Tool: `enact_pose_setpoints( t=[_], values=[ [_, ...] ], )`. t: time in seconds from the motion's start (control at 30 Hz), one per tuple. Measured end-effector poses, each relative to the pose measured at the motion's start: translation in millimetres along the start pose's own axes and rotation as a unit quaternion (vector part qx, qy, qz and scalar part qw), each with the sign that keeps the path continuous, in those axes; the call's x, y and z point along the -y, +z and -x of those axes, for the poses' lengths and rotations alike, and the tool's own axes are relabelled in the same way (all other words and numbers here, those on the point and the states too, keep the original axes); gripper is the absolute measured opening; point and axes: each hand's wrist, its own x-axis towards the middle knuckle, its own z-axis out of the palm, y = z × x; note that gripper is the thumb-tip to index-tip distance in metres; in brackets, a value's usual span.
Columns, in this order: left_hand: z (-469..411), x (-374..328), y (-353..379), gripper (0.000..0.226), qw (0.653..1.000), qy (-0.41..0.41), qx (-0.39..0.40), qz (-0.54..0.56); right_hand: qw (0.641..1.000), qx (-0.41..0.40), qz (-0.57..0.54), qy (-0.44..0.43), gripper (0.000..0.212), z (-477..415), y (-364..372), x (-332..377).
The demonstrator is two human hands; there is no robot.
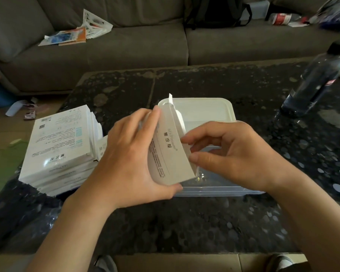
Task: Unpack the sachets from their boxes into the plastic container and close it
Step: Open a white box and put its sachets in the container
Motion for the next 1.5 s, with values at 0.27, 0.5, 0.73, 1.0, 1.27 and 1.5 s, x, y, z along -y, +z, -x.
enact_pose_setpoints(
  t=[0.27,0.5,0.73,1.0,1.27,1.5],
  values=[
    [2,0,-4,0.135,1.0,-0.018,-0.002,0.021,0.995,0.07,-0.078,-0.006,0.034,2,-11,-3],
    [3,-1,-2,0.137,0.998,-0.034,0.013,0.059,0.995,0.102,0.0,-0.017,0.059,4,-7,-3],
    [2,2,-2,0.141,0.992,-0.059,0.009,0.114,0.977,-0.008,0.175,-0.123,0.037,10,7,-2],
    [2,-6,7,0.134,1.0,-0.017,0.019,-0.002,0.996,0.08,-0.015,0.025,0.03,7,0,1],
    [1,-24,17,0.129,0.996,0.018,0.004,-0.092,0.989,-0.013,0.138,0.048,0.011,-7,11,-13],
    [2,-24,18,0.126,0.992,0.007,0.009,-0.122,0.983,-0.049,0.175,0.038,0.013,-12,17,-17]
  ],
)
